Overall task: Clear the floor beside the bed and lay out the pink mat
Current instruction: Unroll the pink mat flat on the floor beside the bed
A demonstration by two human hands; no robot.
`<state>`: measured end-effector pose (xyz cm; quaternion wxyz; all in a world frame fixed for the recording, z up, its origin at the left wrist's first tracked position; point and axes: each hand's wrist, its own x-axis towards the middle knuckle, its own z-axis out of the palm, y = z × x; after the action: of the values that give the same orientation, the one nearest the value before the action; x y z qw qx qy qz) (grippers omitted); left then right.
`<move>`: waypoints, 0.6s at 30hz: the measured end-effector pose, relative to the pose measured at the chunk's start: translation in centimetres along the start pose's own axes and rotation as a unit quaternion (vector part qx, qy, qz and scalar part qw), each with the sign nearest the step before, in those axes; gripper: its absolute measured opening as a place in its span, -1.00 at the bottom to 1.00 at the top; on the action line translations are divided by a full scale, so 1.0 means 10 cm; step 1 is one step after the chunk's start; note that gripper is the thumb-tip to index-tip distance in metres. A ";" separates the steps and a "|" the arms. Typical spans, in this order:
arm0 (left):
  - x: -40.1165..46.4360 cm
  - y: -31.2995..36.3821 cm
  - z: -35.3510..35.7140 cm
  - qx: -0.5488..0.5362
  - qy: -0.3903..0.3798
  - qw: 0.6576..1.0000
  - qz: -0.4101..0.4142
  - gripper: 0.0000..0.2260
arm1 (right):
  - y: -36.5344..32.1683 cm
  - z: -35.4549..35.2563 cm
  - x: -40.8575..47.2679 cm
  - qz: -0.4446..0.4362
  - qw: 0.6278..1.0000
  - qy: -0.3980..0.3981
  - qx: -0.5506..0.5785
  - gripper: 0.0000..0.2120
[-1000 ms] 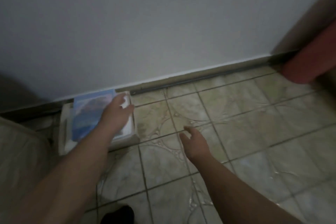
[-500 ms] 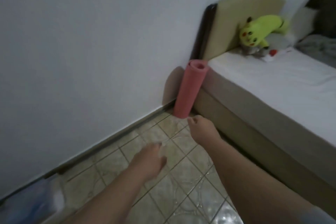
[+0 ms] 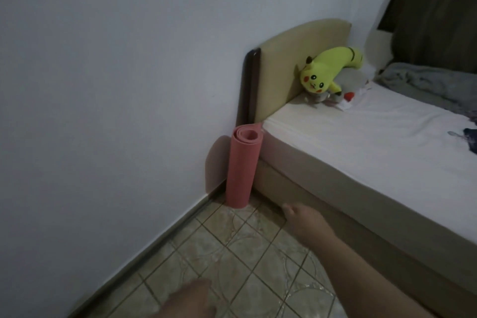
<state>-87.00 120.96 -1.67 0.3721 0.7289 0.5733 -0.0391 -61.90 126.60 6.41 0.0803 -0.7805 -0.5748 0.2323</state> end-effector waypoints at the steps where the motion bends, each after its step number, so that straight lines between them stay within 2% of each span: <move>1: 0.16 0.08 -0.20 0.025 -0.009 0.999 -0.032 -0.51 | 0.09 0.09 0.01 0.012 1.000 -0.018 -0.001 -0.58; 3: 0.58 0.33 -0.71 0.051 0.013 0.998 -0.041 -0.56 | 0.31 0.35 -0.01 0.058 0.997 -0.048 0.015 -0.57; 6: 1.27 0.78 -1.41 0.069 0.080 0.994 0.005 -0.66 | 0.56 0.72 -0.02 0.092 0.987 -0.124 0.053 -0.56; 7: 1.46 0.92 -1.61 0.054 0.102 0.993 0.014 -0.66 | 0.55 0.76 0.07 0.103 0.989 -0.084 0.061 -0.55; 8: 1.67 1.07 -1.81 0.036 0.124 0.991 0.021 -0.63 | 0.63 0.73 0.16 0.118 0.983 -0.058 0.130 -0.54; 9: 1.84 1.22 -1.98 0.028 0.153 0.987 0.032 -0.62 | 0.69 0.72 0.29 0.148 0.963 0.035 0.221 -0.52; 10: 1.98 1.36 -2.13 0.024 0.179 0.983 0.043 -0.63 | 0.58 0.58 0.46 0.230 0.910 0.135 0.319 -0.52; 11: 2.13 1.47 -2.23 0.022 0.200 0.978 0.055 -0.64 | 0.44 0.39 0.75 0.301 0.854 0.199 0.375 -0.52; 12: 2.28 1.55 -2.29 0.012 0.215 0.975 0.062 -0.66 | 0.48 0.32 1.02 0.327 0.852 0.191 0.363 -0.52; 13: 2.40 1.61 -2.32 0.002 0.215 0.975 0.063 -0.67 | 0.61 0.27 1.16 0.318 0.891 0.137 0.294 -0.54; 14: 2.52 1.64 -2.29 -0.001 0.207 0.976 0.065 -0.67 | 0.84 0.30 1.24 0.259 0.940 0.060 0.213 -0.56; 15: 2.63 1.63 -2.22 -0.004 0.188 0.981 0.055 -0.66 | 0.99 0.36 1.32 0.148 0.978 -0.069 0.127 -0.58; 16: 2.73 1.60 -2.12 -0.012 0.158 0.987 0.036 -0.65 | 0.98 0.21 1.49 0.088 0.981 -0.172 0.021 -0.61; 17: 2.82 1.57 -2.01 -0.021 0.133 0.991 0.022 -0.64 | 0.91 0.07 1.73 0.081 0.973 -0.205 -0.069 -0.68; 18: 2.89 1.54 -1.89 -0.027 0.108 0.994 0.006 -0.63 | 0.91 -0.01 1.97 0.065 0.976 -0.200 -0.058 -0.68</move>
<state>-70.92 154.35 5.65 0.3279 0.7219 0.6066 0.0575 -49.53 142.07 -2.42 -0.0969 -0.7572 -0.5398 0.3547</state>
